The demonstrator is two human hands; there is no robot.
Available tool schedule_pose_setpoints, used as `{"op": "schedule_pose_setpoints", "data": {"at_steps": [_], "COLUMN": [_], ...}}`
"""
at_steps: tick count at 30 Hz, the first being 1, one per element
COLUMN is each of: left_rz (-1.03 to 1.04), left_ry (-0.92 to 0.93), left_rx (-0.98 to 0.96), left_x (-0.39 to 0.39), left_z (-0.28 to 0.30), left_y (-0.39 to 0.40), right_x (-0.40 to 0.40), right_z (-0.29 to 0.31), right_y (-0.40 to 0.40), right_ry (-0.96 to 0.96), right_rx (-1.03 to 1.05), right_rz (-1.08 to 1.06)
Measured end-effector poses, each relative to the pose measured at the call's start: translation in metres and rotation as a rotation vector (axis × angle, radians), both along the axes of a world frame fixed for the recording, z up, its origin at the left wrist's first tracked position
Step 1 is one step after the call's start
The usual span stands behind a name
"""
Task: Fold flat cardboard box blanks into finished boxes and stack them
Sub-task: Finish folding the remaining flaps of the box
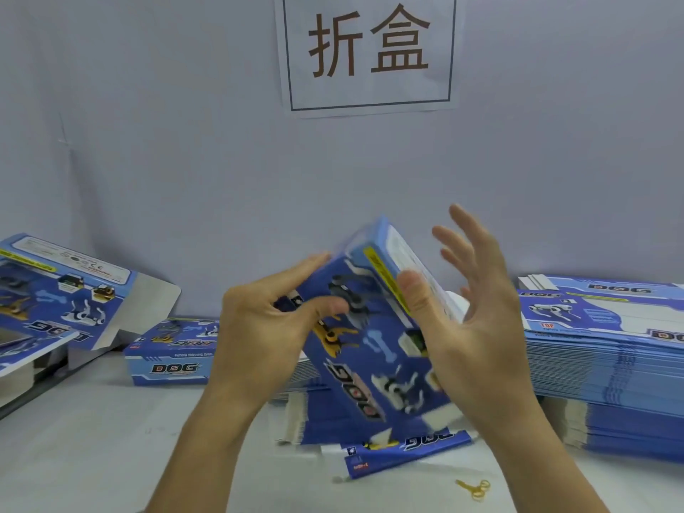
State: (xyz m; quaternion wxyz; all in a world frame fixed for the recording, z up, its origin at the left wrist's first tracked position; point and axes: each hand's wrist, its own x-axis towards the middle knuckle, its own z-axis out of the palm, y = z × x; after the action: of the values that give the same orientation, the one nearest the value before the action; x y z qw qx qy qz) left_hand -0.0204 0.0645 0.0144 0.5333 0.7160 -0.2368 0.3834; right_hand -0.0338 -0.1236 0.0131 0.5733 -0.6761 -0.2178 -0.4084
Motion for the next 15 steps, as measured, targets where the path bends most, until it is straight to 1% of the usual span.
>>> {"op": "schedule_pose_setpoints", "data": {"at_steps": [3, 4, 6, 7, 8, 9, 10, 11, 12, 13, 15], "left_rz": [0.112, 0.147, 0.124, 0.084, 0.052, 0.029, 0.006, -0.018, -0.053, -0.100, -0.244], "left_ry": [0.010, 0.044, 0.145, 0.203, 0.252, 0.298, 0.341, 0.385, 0.424, 0.463, 0.558], "left_rx": [-0.314, -0.449, -0.768, -0.913, -1.019, -1.082, -1.105, -1.095, -1.064, -1.014, -0.860], "left_x": [0.013, 0.016, 0.021, 0.022, 0.022, 0.023, 0.023, 0.024, 0.023, 0.021, 0.017], "left_z": [-0.011, -0.014, -0.017, -0.018, -0.018, -0.018, -0.018, -0.020, -0.021, -0.023, -0.026], "left_y": [0.007, 0.009, 0.006, 0.003, -0.001, -0.006, -0.013, -0.021, -0.031, -0.042, -0.059], "right_x": [0.002, 0.003, 0.004, 0.005, 0.006, 0.008, 0.010, 0.012, 0.012, 0.012, 0.014], "right_z": [-0.003, -0.005, -0.010, -0.013, -0.015, -0.017, -0.019, -0.020, -0.021, -0.023, -0.021], "right_y": [-0.001, 0.001, 0.007, 0.010, 0.012, 0.013, 0.013, 0.012, 0.012, 0.012, 0.008], "right_ry": [-0.143, -0.200, -0.251, -0.207, -0.100, 0.057, 0.216, 0.330, 0.383, 0.369, 0.242], "right_rx": [-0.001, 0.024, 0.093, 0.128, 0.154, 0.161, 0.165, 0.193, 0.230, 0.268, 0.405], "right_rz": [-0.220, -0.268, -0.306, -0.287, -0.231, -0.142, -0.029, 0.093, 0.191, 0.249, 0.261]}}
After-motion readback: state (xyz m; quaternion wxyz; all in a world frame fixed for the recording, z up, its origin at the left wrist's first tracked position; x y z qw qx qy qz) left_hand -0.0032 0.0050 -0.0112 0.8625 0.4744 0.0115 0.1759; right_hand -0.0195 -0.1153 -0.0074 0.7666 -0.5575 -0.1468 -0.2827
